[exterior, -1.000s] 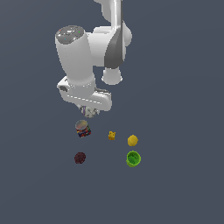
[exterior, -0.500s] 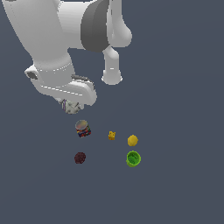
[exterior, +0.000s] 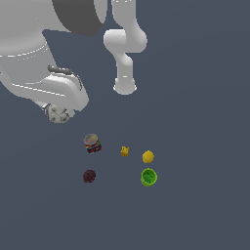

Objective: Pick up a designated object from a clutter of objects.

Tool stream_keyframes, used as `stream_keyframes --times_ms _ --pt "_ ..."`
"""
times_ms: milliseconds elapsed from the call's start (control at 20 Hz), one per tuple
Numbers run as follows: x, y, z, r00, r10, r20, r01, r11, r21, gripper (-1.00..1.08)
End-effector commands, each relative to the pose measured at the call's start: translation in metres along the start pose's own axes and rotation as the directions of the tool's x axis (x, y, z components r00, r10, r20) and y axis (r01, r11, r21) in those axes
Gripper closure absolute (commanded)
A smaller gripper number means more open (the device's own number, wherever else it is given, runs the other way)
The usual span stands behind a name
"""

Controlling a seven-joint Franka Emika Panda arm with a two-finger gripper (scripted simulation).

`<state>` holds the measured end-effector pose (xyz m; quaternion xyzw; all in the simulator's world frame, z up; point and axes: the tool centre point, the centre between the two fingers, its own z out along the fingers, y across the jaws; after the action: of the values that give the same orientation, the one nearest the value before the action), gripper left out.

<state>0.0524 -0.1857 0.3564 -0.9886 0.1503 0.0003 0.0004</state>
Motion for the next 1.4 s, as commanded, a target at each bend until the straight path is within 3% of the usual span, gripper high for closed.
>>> stream_keyframes --times_ms 0,700,1350 --pt "0.009 0.006 -0.013 1.0 0.0 -0.001 0.0 1.0 0.0 1.08" --pt "0.049 0.03 -0.067 1.0 -0.001 -0.001 0.001 1.0 -0.001 1.08" --pt "0.063 0.039 -0.085 1.0 0.0 -0.001 0.0 1.0 -0.001 1.08"
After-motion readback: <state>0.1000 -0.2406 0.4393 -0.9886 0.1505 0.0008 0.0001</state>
